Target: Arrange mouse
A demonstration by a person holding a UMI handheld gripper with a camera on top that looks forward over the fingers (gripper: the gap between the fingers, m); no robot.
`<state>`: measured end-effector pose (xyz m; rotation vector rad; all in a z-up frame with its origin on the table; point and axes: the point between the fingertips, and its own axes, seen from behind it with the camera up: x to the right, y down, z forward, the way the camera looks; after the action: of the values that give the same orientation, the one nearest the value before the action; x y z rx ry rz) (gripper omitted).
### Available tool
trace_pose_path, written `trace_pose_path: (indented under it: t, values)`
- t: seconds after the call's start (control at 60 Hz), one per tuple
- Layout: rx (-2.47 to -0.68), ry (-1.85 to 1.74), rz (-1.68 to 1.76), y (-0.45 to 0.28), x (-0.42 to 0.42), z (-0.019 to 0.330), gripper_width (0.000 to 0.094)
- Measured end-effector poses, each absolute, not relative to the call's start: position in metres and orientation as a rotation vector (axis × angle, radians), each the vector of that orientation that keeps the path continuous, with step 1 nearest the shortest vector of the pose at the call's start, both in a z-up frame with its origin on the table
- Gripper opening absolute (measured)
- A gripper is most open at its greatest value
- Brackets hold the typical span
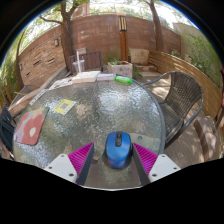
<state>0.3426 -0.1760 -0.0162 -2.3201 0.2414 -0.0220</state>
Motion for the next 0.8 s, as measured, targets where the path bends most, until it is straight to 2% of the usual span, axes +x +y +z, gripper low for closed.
trace_pose_path:
  t: [0.083,0.133,0.35,0.433,0.533,0.633,0.717,0.8]
  values:
    - [-2.333,0.236,-0.125,-0.172,0.357,-0.021,0.0532]
    - [-2.33,0.223,-0.131,-0.17,0.354,-0.02,0.0522]
    - [-2.342,0.237,-0.249,-0.176,0.363,-0.016,0.0372]
    - [-2.326,0.293,-0.303,-0.177,0.371,-0.003,0.0358]
    - [-2.232,0.348,-0.379,-0.161,0.376,0.049,0.0357]
    - [-2.069,0.364,-0.359,-0.12,0.35,0.14,0.0356]
    - [-1.932,0.321,-0.314,-0.078,0.294,0.218,0.0354]
    - [-1.855,0.246,-0.218,-0.051,0.218,0.255,0.0354]
